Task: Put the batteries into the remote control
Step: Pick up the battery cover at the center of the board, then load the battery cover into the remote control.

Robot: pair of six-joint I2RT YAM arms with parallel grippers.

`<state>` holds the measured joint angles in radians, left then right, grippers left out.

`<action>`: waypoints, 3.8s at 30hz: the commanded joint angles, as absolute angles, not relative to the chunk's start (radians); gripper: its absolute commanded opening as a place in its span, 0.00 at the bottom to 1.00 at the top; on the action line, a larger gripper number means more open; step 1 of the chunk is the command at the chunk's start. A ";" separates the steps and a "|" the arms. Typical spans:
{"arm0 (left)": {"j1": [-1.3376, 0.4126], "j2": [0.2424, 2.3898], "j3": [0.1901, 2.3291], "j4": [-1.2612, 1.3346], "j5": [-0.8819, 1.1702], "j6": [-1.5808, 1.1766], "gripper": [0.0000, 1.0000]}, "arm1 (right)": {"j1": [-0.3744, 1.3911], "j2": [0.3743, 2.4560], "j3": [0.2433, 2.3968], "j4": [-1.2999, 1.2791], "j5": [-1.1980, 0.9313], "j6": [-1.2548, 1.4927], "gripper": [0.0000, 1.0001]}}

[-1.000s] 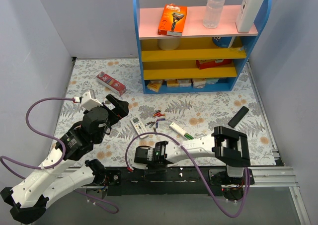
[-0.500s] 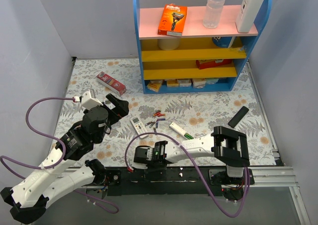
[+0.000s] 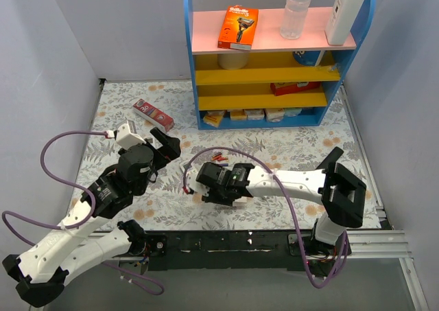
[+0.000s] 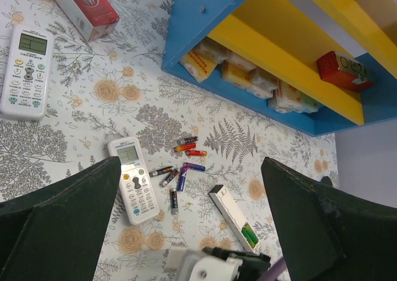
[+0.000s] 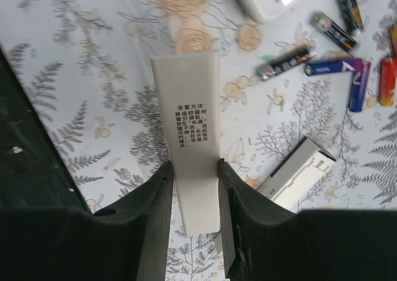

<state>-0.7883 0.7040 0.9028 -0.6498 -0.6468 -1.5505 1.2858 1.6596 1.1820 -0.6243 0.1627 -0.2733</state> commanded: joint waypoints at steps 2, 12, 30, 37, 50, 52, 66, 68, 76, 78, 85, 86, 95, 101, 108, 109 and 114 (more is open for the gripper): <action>-0.784 0.721 0.931 -0.627 -0.663 -1.534 0.98 | 1.157 1.632 1.184 -0.626 0.192 -0.218 0.15; -0.785 0.742 0.910 -0.595 -0.644 -1.536 0.98 | 0.967 1.661 1.200 -0.676 0.219 -0.146 0.15; -0.784 0.773 0.890 -0.552 -0.601 -1.520 0.98 | 0.907 1.732 1.227 -0.775 0.179 -0.052 0.17; -0.784 0.775 0.888 -0.549 -0.600 -1.509 0.98 | 0.899 1.736 1.232 -0.795 0.184 -0.031 0.17; -0.784 0.785 0.887 -0.537 -0.595 -1.485 0.98 | 0.891 1.752 1.238 -0.807 0.173 -0.008 0.19; -0.784 0.788 0.890 -0.535 -0.595 -1.482 0.98 | 0.891 1.752 1.238 -0.813 0.170 0.014 0.19; -0.784 0.802 0.897 -0.525 -0.584 -1.463 0.98 | 0.881 1.750 1.252 -0.811 0.216 0.081 0.21; -0.784 0.802 0.897 -0.523 -0.586 -1.462 0.98 | 0.879 1.749 1.256 -0.811 0.221 0.075 0.21; -0.785 0.807 0.897 -0.518 -0.591 -1.451 0.98 | 0.876 1.766 1.256 -0.827 0.201 0.052 0.21; -0.784 0.810 0.897 -0.517 -0.591 -1.450 0.98 | 0.876 1.769 1.249 -0.827 0.195 0.051 0.21; -0.784 0.825 0.902 -0.503 -0.591 -1.442 0.98 | 0.870 1.782 1.233 -0.821 0.184 0.051 0.21; -0.784 0.825 0.902 -0.500 -0.592 -1.442 0.98 | 0.870 1.784 1.235 -0.819 0.184 0.049 0.22; -0.785 0.842 0.910 -0.492 -0.592 -1.436 0.98 | 0.862 1.790 1.241 -0.825 0.164 0.029 0.25; -0.784 0.851 0.907 -0.483 -0.591 -1.437 0.98 | 0.862 1.778 1.256 -0.857 0.152 0.009 0.26; -0.784 0.857 0.908 -0.479 -0.586 -1.440 0.98 | 0.862 1.772 1.253 -0.867 0.138 0.003 0.28; -0.784 0.857 0.910 -0.479 -0.587 -1.442 0.98 | 0.862 1.770 1.253 -0.865 0.135 0.003 0.28; -0.784 0.857 0.910 -0.480 -0.586 -1.447 0.98 | 0.862 1.769 1.244 -0.861 0.146 -0.026 0.32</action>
<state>-0.7883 0.8604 0.8909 -0.4911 -0.5858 -1.4544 0.8650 1.7760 1.2232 -0.8391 0.1509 0.0109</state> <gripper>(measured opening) 0.982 0.381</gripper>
